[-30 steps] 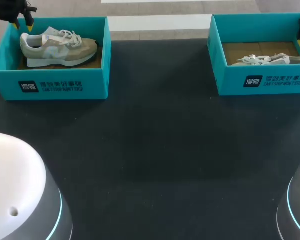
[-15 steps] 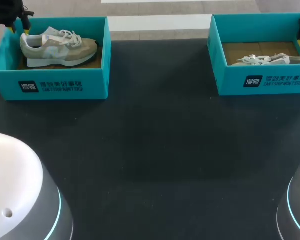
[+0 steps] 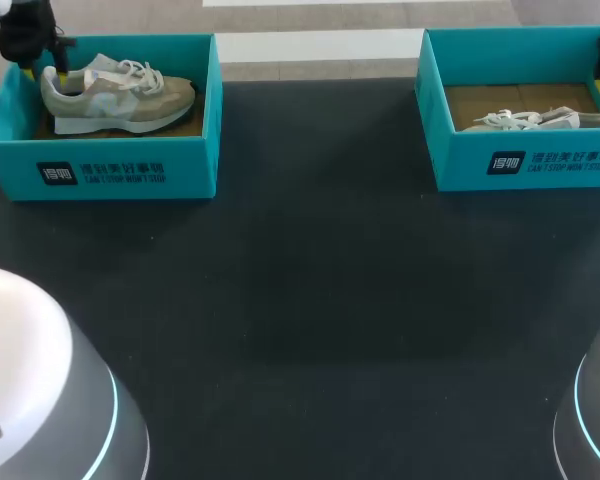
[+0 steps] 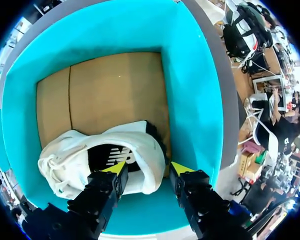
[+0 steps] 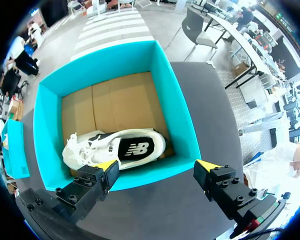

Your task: Take the shoe out of the shoebox, open the shoe tongue, remove and reinsert the insole, then place the shoe into the shoebox

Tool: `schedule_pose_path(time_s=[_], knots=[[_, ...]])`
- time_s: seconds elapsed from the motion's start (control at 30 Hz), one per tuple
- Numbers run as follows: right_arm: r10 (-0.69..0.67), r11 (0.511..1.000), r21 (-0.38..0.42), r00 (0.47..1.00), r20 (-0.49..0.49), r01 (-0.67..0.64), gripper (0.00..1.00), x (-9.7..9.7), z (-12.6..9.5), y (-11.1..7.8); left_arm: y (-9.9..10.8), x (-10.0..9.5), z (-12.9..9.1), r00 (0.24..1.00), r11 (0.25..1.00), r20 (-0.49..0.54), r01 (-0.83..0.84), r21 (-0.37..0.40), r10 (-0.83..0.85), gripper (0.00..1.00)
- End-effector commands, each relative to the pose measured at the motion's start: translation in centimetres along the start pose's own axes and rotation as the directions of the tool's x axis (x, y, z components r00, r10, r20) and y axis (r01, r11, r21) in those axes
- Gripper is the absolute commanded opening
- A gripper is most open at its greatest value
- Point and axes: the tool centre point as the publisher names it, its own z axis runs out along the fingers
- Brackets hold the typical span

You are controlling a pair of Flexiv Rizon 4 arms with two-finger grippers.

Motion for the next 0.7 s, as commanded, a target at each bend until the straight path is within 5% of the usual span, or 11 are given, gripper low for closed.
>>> schedule_pose_path(time_s=[0.03,0.23,0.37,0.57,0.63,0.7], knots=[[0.001,1.000,-0.003,1.000,-0.001,-0.001,1.00,0.0,0.0,-0.1,0.6,0.1,1.6,1.000,0.999,-0.010,0.013,0.029,-0.013,0.55],[0.001,1.000,-0.003,1.000,-0.001,-0.001,1.00,0.0,0.0,-0.1,0.3,0.5,3.1,0.998,0.998,-0.044,0.039,0.053,-0.037,0.62],[0.001,1.000,-0.003,1.000,-0.001,-0.001,1.00,0.0,0.0,-0.1,0.3,0.7,3.6,0.998,0.997,-0.055,0.044,0.069,-0.040,0.55],[0.001,1.000,-0.003,1.000,-0.001,-0.001,1.00,0.0,0.0,-0.1,0.3,0.9,4.3,0.997,0.994,-0.064,0.045,0.096,-0.039,0.30],[0.001,1.000,-0.003,1.000,-0.001,-0.001,1.00,0.0,0.0,-0.1,0.3,1.0,4.3,0.997,0.994,-0.071,0.046,0.104,-0.039,0.00],[0.001,1.000,-0.003,1.000,-0.001,-0.001,1.00,0.0,0.0,-0.1,0.3,1.1,4.3,0.997,0.993,-0.074,0.044,0.110,-0.036,0.00]])
